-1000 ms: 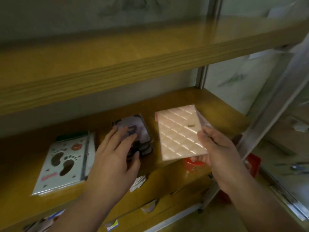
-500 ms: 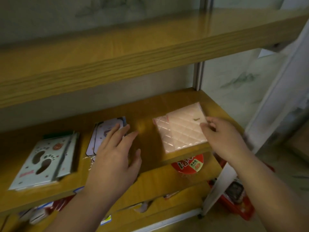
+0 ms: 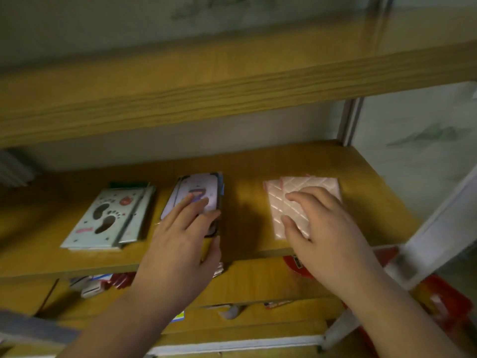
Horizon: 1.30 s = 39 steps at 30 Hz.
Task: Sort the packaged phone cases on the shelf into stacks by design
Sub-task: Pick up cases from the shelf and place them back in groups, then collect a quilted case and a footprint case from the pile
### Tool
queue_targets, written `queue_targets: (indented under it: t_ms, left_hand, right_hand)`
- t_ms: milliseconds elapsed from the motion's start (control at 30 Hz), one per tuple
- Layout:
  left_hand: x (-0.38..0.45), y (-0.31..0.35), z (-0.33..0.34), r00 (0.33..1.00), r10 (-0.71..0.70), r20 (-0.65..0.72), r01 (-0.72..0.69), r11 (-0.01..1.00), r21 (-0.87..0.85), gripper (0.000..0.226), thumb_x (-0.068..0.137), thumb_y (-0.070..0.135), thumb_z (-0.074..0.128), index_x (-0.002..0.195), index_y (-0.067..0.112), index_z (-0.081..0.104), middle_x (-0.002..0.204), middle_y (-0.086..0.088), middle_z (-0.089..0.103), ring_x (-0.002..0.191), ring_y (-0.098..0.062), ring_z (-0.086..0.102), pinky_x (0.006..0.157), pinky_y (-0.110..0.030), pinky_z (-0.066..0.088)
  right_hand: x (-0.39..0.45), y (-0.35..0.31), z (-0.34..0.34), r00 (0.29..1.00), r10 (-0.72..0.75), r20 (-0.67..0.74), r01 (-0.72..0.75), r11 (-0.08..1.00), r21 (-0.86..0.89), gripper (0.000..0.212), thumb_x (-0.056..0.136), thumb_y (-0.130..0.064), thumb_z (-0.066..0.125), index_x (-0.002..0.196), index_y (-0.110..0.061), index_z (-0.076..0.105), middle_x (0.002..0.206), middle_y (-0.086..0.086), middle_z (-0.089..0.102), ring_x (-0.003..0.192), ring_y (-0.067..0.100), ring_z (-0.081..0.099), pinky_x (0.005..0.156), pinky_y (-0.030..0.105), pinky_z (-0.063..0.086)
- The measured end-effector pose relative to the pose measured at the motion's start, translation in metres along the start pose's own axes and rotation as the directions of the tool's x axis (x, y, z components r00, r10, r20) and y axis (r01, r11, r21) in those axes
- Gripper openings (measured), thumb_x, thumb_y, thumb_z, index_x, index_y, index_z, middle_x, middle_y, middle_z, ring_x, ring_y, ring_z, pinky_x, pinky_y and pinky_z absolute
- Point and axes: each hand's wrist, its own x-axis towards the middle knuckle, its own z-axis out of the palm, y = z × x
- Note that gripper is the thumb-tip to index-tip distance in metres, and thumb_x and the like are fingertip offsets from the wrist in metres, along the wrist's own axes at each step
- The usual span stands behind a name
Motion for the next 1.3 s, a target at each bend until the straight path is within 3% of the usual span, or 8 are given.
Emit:
queue_targets:
  t_ms: [133, 333, 500, 867, 1067, 1200, 1300]
  left_hand:
    - [-0.019, -0.026, -0.014, 0.996, -0.084, -0.007, 0.085, 0.995, 0.059, 0.047, 0.089, 0.033, 0.064, 0.135, 0.026, 0.056, 0.147, 0.002, 0.051, 0.146, -0.022, 0.032, 0.115, -0.04, 0.031]
    - [-0.059, -0.072, -0.042, 0.976, -0.213, -0.055, 0.216, 0.974, 0.062, 0.046, 0.089, 0.03, 0.066, 0.133, 0.022, 0.057, 0.146, 0.0, 0.052, 0.146, -0.025, 0.034, 0.111, -0.05, 0.039]
    - [-0.103, -0.119, -0.062, 0.951, -0.276, -0.136, 0.28, 0.96, 0.011, 0.047, 0.086, 0.027, 0.07, 0.131, 0.018, 0.06, 0.145, -0.001, 0.053, 0.145, -0.025, 0.036, 0.111, -0.05, 0.04]
    - [-0.26, -0.266, -0.141, 0.855, -0.469, -0.222, 0.464, 0.882, -0.075, 0.049, 0.087, 0.037, 0.06, 0.134, 0.021, 0.059, 0.144, 0.002, 0.054, 0.144, -0.019, 0.034, 0.114, -0.033, 0.029]
    - [-0.344, -0.35, -0.186, 0.8, -0.542, -0.257, 0.54, 0.837, -0.084, 0.05, 0.087, 0.03, 0.067, 0.135, 0.02, 0.058, 0.143, 0.0, 0.055, 0.145, -0.021, 0.036, 0.115, -0.043, 0.035]
    - [-0.391, -0.396, -0.212, 0.763, -0.587, -0.27, 0.584, 0.805, -0.099, 0.049, 0.087, 0.027, 0.069, 0.134, 0.019, 0.06, 0.142, 0.0, 0.056, 0.144, -0.021, 0.037, 0.114, -0.042, 0.037]
    - [-0.411, -0.425, -0.225, 0.734, -0.619, -0.281, 0.615, 0.781, -0.112, 0.049, 0.089, 0.031, 0.065, 0.136, 0.022, 0.058, 0.145, 0.004, 0.054, 0.146, -0.018, 0.034, 0.115, -0.043, 0.036]
  right_hand:
    - [0.008, -0.034, 0.022, 0.991, -0.133, 0.019, 0.133, 0.991, 0.008, 0.046, 0.094, -0.045, 0.051, 0.138, -0.03, 0.05, 0.137, -0.014, 0.045, 0.128, 0.005, 0.041, 0.102, 0.022, 0.032]
    - [0.012, -0.09, 0.056, 0.966, -0.249, 0.076, 0.24, 0.965, 0.104, 0.051, 0.095, -0.045, 0.052, 0.144, -0.032, 0.044, 0.138, -0.019, 0.041, 0.125, 0.0, 0.041, 0.099, 0.015, 0.033]
    - [0.002, -0.151, 0.081, 0.938, -0.322, 0.129, 0.313, 0.946, 0.084, 0.049, 0.095, -0.045, 0.052, 0.141, -0.033, 0.043, 0.136, -0.018, 0.042, 0.128, 0.003, 0.04, 0.102, 0.02, 0.036]
    - [-0.055, -0.347, 0.174, 0.904, -0.388, 0.181, 0.364, 0.919, 0.149, 0.054, 0.094, -0.049, 0.053, 0.145, -0.037, 0.037, 0.139, -0.022, 0.039, 0.13, 0.001, 0.035, 0.103, 0.02, 0.03]
    - [-0.089, -0.457, 0.235, 0.861, -0.469, 0.196, 0.427, 0.877, 0.219, 0.054, 0.093, -0.045, 0.058, 0.143, -0.035, 0.041, 0.135, -0.022, 0.04, 0.121, -0.004, 0.036, 0.109, 0.029, 0.039]
    - [-0.107, -0.512, 0.267, 0.82, -0.511, 0.256, 0.468, 0.858, 0.212, 0.053, 0.094, -0.049, 0.054, 0.144, -0.04, 0.036, 0.137, -0.026, 0.034, 0.127, -0.005, 0.031, 0.104, 0.019, 0.031]
    - [-0.108, -0.547, 0.287, 0.794, -0.542, 0.277, 0.5, 0.84, 0.211, 0.052, 0.095, -0.048, 0.053, 0.143, -0.041, 0.036, 0.136, -0.028, 0.033, 0.118, -0.013, 0.026, 0.099, 0.016, 0.027]
